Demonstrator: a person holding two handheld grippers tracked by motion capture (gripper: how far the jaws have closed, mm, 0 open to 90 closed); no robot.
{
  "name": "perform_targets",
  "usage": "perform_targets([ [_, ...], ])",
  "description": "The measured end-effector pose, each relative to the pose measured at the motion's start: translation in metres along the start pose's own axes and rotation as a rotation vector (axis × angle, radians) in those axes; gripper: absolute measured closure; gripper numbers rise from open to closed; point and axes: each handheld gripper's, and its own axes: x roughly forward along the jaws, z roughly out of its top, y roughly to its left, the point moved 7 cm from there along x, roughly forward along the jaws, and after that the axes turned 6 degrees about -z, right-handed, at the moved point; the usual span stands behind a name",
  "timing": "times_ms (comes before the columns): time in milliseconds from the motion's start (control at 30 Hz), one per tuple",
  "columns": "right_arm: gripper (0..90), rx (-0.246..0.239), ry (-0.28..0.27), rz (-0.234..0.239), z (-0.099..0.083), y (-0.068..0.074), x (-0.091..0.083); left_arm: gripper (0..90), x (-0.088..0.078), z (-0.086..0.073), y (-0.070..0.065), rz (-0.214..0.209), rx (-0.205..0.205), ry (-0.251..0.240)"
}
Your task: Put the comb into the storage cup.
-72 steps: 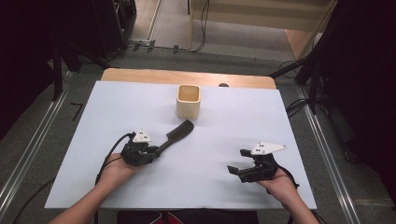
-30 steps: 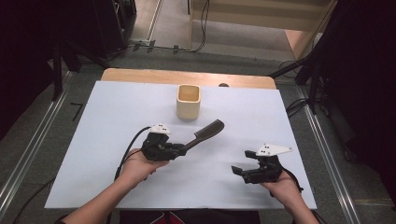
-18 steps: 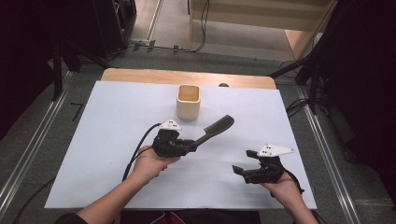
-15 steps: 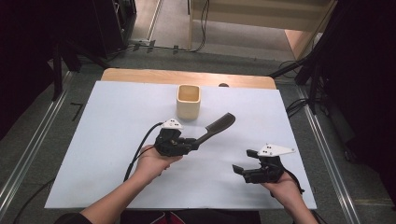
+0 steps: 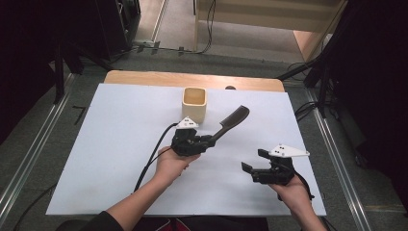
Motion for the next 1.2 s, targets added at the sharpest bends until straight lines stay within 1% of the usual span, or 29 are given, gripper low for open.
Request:
perform_targets([
  [67,12.8,0.023,-0.013,0.004,0.006,0.002,-0.002,73.3,0.006,0.001,-0.002,0.006,0.001,-0.020],
  [167,12.8,0.031,-0.016,0.008,0.010,0.004,-0.003,73.3,0.009,0.002,-0.003,0.007,0.003,-0.034],
  [200,12.8,0.046,-0.019,0.007,0.013,0.005,-0.003,73.2,0.011,0.002,-0.004,0.010,0.007,-0.040],
  [233,12.8,0.046,-0.019,0.007,0.013,0.005,-0.003,73.2,0.012,0.002,-0.004,0.010,0.007,-0.046],
  [267,12.8,0.050,-0.020,0.006,0.015,0.006,-0.004,73.2,0.014,0.002,-0.004,0.014,0.000,-0.054],
  [300,12.8,0.055,-0.023,0.006,0.017,0.007,-0.004,73.2,0.015,0.003,-0.004,0.020,0.003,-0.062],
  [333,12.8,0.071,-0.022,0.005,0.019,0.008,-0.005,73.3,0.016,0.003,-0.004,0.026,0.006,-0.072],
  [467,12.9,0.106,-0.027,-0.009,0.030,0.011,-0.005,73.2,0.019,0.005,-0.005,0.041,0.009,-0.119],
  [500,12.9,0.106,-0.027,-0.009,0.030,0.011,-0.005,73.2,0.019,0.005,-0.005,0.044,0.010,-0.125],
  [567,12.9,0.118,-0.034,-0.009,0.035,0.012,-0.005,73.3,0.021,0.005,-0.006,0.059,0.014,-0.145],
  [700,12.9,0.140,-0.048,-0.016,0.043,0.014,-0.004,73.3,0.025,0.004,-0.009,0.069,0.030,-0.179],
  [767,12.9,0.142,-0.060,-0.024,0.047,0.015,-0.004,73.3,0.026,0.004,-0.010,0.074,0.042,-0.198],
  [800,12.9,0.137,-0.077,-0.037,0.051,0.015,-0.003,73.3,0.027,0.003,-0.011,0.074,0.049,-0.209],
  [833,12.9,0.137,-0.077,-0.037,0.051,0.015,-0.003,73.3,0.028,0.003,-0.013,0.070,0.050,-0.217],
  [867,12.9,0.143,-0.083,-0.039,0.055,0.016,-0.003,73.3,0.030,0.002,-0.014,0.070,0.050,-0.226],
  [933,12.9,0.150,-0.090,-0.040,0.058,0.017,-0.003,73.3,0.032,0.001,-0.016,0.072,0.055,-0.230],
  [967,12.9,0.154,-0.090,-0.041,0.060,0.017,-0.003,73.3,0.033,0.000,-0.017,0.065,0.050,-0.245],
  [1033,12.9,0.162,-0.091,-0.041,0.062,0.017,-0.003,73.3,0.034,0.000,-0.019,0.059,0.048,-0.258],
  [1167,12.9,0.173,-0.115,-0.063,0.069,0.015,-0.004,73.3,0.037,-0.001,-0.022,0.052,0.047,-0.289],
  [1200,12.9,0.175,-0.122,-0.066,0.071,0.015,-0.003,73.3,0.038,-0.002,-0.023,0.042,0.040,-0.297],
])
